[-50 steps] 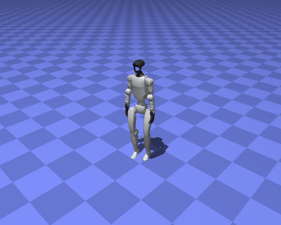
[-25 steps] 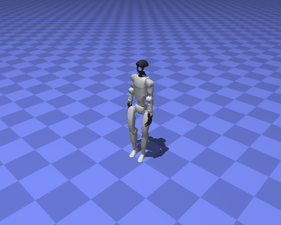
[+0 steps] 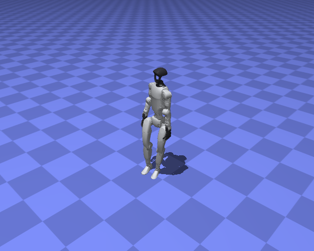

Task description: In place motions

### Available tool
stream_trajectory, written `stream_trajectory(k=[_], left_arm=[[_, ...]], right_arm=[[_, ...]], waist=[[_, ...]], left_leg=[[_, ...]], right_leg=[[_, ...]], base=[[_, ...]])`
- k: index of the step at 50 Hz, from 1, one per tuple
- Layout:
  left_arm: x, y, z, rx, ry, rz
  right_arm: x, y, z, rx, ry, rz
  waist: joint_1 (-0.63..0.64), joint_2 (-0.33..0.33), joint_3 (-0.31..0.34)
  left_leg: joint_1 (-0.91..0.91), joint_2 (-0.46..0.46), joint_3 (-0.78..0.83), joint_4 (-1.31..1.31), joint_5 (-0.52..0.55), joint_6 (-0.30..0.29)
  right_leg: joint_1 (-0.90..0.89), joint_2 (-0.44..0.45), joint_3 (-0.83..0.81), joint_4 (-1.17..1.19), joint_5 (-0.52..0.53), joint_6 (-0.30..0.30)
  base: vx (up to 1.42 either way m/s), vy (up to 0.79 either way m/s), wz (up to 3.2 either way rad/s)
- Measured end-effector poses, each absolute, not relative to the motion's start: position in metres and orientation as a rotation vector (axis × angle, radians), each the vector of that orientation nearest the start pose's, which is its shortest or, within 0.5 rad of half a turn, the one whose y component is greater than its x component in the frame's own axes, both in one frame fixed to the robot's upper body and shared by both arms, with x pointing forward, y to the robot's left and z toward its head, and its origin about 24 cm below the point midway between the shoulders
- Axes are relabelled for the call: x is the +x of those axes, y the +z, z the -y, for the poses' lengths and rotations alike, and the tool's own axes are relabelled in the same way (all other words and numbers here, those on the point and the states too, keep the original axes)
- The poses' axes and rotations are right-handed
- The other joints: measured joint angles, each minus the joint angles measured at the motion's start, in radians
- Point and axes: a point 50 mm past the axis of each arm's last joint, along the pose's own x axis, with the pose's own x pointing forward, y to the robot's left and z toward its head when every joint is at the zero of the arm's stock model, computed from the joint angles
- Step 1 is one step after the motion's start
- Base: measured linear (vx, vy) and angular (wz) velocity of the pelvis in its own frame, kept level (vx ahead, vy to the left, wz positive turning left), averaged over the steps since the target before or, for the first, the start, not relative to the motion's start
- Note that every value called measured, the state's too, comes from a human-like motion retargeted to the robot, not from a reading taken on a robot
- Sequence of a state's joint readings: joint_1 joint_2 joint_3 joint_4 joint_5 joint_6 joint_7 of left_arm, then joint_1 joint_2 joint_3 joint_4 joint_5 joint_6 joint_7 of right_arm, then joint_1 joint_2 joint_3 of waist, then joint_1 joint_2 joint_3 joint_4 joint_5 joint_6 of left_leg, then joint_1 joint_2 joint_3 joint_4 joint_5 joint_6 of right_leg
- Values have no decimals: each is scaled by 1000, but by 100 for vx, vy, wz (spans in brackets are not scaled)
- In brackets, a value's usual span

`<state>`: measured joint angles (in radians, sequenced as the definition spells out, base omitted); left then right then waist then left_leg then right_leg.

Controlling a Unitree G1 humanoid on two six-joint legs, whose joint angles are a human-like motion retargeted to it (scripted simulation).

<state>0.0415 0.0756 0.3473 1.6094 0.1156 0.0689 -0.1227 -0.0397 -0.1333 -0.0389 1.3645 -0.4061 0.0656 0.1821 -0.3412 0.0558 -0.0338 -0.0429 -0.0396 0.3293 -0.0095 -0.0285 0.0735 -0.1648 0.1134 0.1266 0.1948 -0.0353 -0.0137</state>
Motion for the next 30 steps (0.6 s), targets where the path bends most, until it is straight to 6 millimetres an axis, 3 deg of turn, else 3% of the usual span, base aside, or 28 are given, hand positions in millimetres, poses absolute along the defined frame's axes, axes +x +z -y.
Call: stream_trajectory(k=[7,10,17,23,30], left_arm=[[-21,-179,-182,-227,162,-1683],[-20,-178,-187,-214,175,-1679],[-15,-178,-195,-233,220,-1647],[-7,-177,-206,-194,231,-1634],[10,-177,-208,-193,233,-1586]], right_arm=[[65,-175,195,-313,301,-1426],[58,-176,196,-319,303,-1446],[52,-176,201,-346,295,-1473],[44,-177,203,-325,263,-1499],[31,-177,207,-331,246,-1549]], waist=[[-35,12,39],[-24,12,44],[9,26,49],[26,32,30],[61,28,4]], left_leg=[[8,41,113,-17,-13,15],[19,59,191,-23,-26,12],[32,113,387,-39,-56,-15],[30,148,525,-47,-69,-42],[42,165,637,-43,-90,-68]], right_leg=[[-38,30,-15,30,-57,-63],[-41,-1,-118,23,-95,-112],[-45,-73,-390,8,-207,-166],[-11,-149,-716,0,-307,-152],[52,-202,-1036,9,-398,-92]], base=[[-13,8,-87],[-11,10,-138],[-19,12,-174],[-22,10,-151],[-22,10,-132]])
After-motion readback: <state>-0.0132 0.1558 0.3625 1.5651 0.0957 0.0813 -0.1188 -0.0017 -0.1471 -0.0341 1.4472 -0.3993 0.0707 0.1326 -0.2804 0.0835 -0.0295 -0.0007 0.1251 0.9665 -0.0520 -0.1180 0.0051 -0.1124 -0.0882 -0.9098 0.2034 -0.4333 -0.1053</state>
